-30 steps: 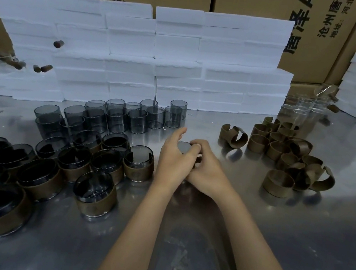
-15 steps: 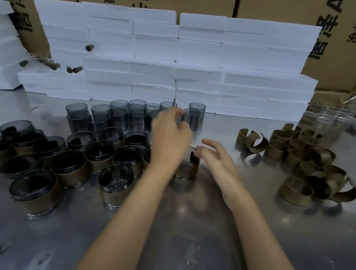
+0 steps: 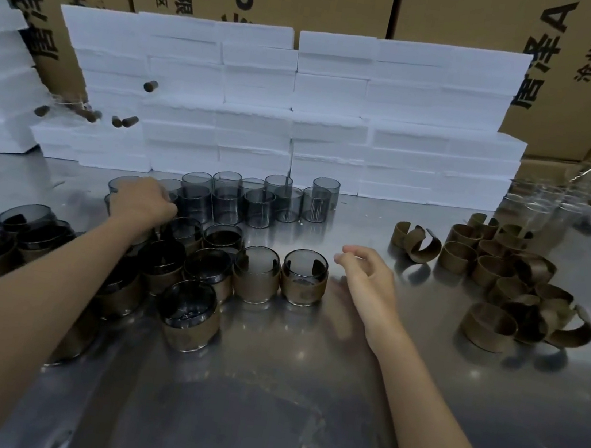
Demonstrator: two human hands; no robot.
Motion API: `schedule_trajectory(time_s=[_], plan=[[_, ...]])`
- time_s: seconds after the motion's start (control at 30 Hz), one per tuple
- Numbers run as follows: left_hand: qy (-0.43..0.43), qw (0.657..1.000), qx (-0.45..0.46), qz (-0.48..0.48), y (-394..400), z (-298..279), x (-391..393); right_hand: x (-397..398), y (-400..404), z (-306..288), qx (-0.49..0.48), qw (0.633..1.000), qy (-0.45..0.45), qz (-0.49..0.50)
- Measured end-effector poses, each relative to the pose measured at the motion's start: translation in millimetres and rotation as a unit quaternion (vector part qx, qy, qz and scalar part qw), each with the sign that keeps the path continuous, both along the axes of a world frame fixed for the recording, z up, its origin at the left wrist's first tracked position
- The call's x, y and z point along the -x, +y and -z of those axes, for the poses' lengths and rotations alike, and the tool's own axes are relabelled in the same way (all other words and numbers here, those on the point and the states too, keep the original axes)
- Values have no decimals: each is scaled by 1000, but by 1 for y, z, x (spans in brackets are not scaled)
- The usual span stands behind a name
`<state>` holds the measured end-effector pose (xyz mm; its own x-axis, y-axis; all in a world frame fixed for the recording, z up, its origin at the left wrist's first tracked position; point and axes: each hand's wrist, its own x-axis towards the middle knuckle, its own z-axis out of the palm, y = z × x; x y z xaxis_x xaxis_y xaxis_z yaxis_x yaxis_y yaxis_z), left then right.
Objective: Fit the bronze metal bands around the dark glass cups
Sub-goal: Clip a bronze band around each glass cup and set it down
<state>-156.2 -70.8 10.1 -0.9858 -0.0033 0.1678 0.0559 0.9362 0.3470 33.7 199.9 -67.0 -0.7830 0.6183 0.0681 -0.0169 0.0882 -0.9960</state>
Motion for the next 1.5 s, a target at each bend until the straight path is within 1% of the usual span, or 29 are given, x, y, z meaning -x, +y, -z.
schedule_trajectory(time_s=[0.13, 0.17, 0.23, 0.27, 0.3, 0.4, 0.43, 0.5, 0.53, 0.57, 0.63, 0.67, 0.7, 0.77, 0.87, 1.1, 1.17, 1.27, 1.33, 1.4, 1.5], plan=[[72, 997, -17, 26, 16, -19, -13, 0, 0, -2, 10, 1000, 6, 0], [91, 994, -49, 40, 23, -25, -21, -1, 0, -2, 11, 1000, 7, -1], [117, 974, -166, 101, 39, -38, -37, -2, 0, -5, 20, 1000, 9, -2], [113, 955, -239, 137, 49, -44, -48, -4, 0, -7, 28, 1000, 10, -2], [91, 932, -308, 169, 61, -47, -60, -5, 1, -9, 43, 999, 13, -2], [-27, 863, -444, 239, 101, -47, -99, -10, 9, -21, 113, 993, 14, -7], [-77, 826, -491, 266, 114, -41, -111, -13, 12, -25, 127, 992, 11, -12], [-174, 737, -576, 307, 139, -21, -138, -20, 17, -30, 156, 988, 21, -12], [-214, 705, -598, 316, 149, -11, -150, -24, 19, -31, 174, 984, 35, -11], [-245, 680, -612, 322, 158, -2, -160, -28, 20, -32, 193, 980, 50, -13], [-280, 647, -625, 334, 174, 11, -174, -35, 22, -33, 230, 970, 74, -25], [-288, 638, -629, 338, 179, 14, -178, -37, 24, -33, 252, 963, 85, -33], [-291, 635, -630, 339, 183, 15, -180, -38, 26, -34, 274, 956, 96, -42], [-283, 647, -622, 338, 185, 18, -180, -39, 27, -34, 294, 947, 109, -67], [-270, 664, -615, 329, 183, 26, -174, -36, 24, -32, 273, 953, 94, -91], [-267, 673, -609, 323, 170, 31, -164, -30, 14, -28, 216, 971, 52, -92], [-252, 693, -596, 319, 169, 34, -163, -29, 15, -27, 187, 977, 37, -98], [-204, 746, -551, 313, 166, 38, -160, -24, 15, -25, 149, 985, 7, -81], [-178, 769, -530, 310, 164, 40, -158, -19, 14, -21, 108, 993, -5, -53], [-181, 773, -534, 291, 163, 44, -157, -15, 13, -17, 61, 998, -7, -34], [-207, 753, -563, 271, 164, 49, -158, -14, 12, -12, 22, 1000, -2, -15]])
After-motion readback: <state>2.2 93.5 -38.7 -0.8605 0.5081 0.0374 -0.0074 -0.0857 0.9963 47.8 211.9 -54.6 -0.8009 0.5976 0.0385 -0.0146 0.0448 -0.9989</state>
